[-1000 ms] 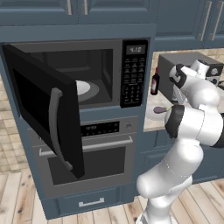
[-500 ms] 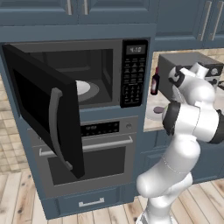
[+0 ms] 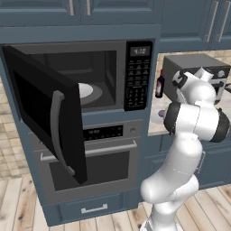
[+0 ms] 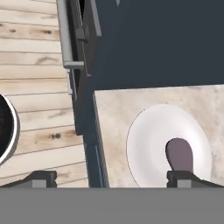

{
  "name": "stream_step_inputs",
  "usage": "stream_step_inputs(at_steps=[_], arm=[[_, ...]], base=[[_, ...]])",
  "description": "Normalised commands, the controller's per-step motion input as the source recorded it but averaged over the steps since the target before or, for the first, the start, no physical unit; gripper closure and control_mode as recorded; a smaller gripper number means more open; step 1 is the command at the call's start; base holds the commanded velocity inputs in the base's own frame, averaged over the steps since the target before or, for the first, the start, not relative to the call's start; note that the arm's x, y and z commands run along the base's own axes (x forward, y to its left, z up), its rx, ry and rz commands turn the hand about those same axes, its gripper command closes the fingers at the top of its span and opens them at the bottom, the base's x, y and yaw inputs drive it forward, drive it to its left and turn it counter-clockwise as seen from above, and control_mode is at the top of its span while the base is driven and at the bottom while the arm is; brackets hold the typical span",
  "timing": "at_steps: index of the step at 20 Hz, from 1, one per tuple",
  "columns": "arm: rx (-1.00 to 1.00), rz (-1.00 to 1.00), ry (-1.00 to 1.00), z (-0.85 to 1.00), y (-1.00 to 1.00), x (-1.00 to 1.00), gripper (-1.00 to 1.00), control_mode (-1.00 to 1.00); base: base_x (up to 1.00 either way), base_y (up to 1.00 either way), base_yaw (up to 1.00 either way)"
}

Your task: Pick the eggplant from the counter and place it in the microwave. Then turn on the microwave.

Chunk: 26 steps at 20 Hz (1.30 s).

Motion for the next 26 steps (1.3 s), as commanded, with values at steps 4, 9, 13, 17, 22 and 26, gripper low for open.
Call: stream_step_inputs(at_steps=[4, 9, 13, 17, 22, 26], arm=[[0.0, 0.03, -0.04, -0.11, -0.07, 0.19, -1.0, -1.0], [0.0, 0.03, -0.03, -0.08, -0.02, 0.2, -1.0, -1.0], [0.0, 0.02, -0.02, -0.07, -0.03, 0.23, -1.0, -1.0], [0.0, 0.02, -0.01, -0.09, -0.04, 0.21, -1.0, -1.0], [0.0, 0.01, 0.0, -0.09, -0.06, 0.2, -1.0, -1.0], [0.0, 0.0, 0.0, -0.05, -0.03, 0.18, -1.0, -1.0]], base=[[0.0, 0.0, 0.0], [0.0, 0.0, 0.0], [0.0, 0.0, 0.0], [0.0, 0.0, 0.0], [0.0, 0.0, 0.0], [0.0, 0.0, 0.0]])
